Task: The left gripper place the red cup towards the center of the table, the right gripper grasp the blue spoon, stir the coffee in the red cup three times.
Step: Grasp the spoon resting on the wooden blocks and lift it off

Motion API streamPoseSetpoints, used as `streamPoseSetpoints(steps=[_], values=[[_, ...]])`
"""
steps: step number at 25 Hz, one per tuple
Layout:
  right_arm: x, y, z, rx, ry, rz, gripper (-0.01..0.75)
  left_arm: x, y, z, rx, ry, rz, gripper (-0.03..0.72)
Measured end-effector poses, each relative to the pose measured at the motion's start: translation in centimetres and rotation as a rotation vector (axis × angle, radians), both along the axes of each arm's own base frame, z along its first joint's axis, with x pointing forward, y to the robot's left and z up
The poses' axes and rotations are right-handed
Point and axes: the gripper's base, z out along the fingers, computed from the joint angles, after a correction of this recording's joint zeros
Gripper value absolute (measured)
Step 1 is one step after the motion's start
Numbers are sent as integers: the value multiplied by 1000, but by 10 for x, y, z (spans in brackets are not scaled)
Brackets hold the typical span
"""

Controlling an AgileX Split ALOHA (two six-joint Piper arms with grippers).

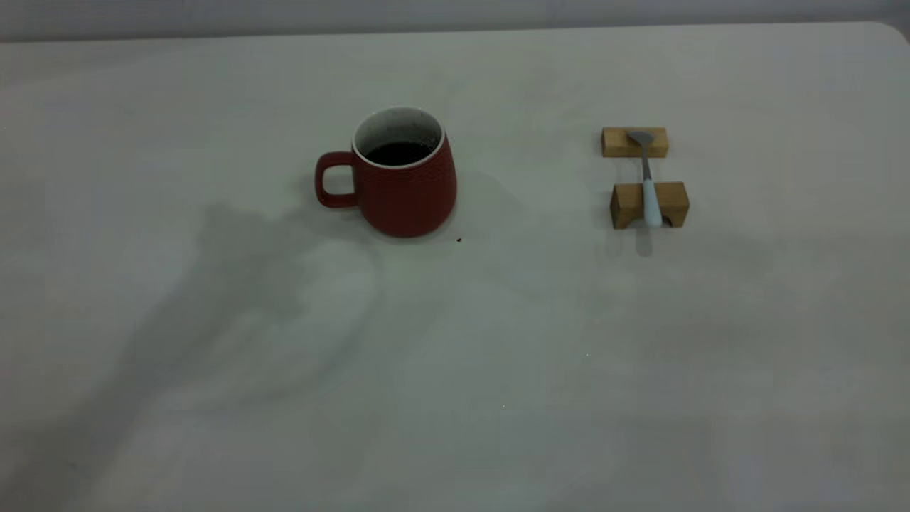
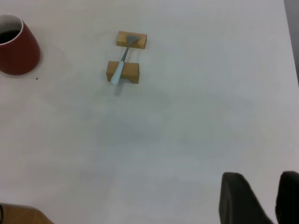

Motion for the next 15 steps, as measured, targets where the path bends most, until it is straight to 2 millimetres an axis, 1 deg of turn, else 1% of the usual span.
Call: streamPoseSetpoints(steps=[3, 8, 10, 11, 12, 14, 15], values=[[0, 0, 0, 0, 0, 0, 241, -15, 6, 32, -62, -90, 119, 594], [0, 0, 0, 0, 0, 0, 241, -36, 16, 70, -132, -193, 200, 594], [0, 0, 0, 1, 0, 0, 241, -50, 23, 86, -161, -239, 228, 594], [0, 0, 0, 1, 0, 0, 241, -59, 27, 93, -172, -258, 240, 594], [0, 0, 0, 1, 0, 0, 241, -72, 33, 101, -190, -283, 256, 594], [0, 0, 0, 1, 0, 0, 241, -102, 46, 115, -229, -331, 292, 594], [0, 0, 0, 1, 0, 0, 241, -120, 55, 121, -251, -359, 306, 594]])
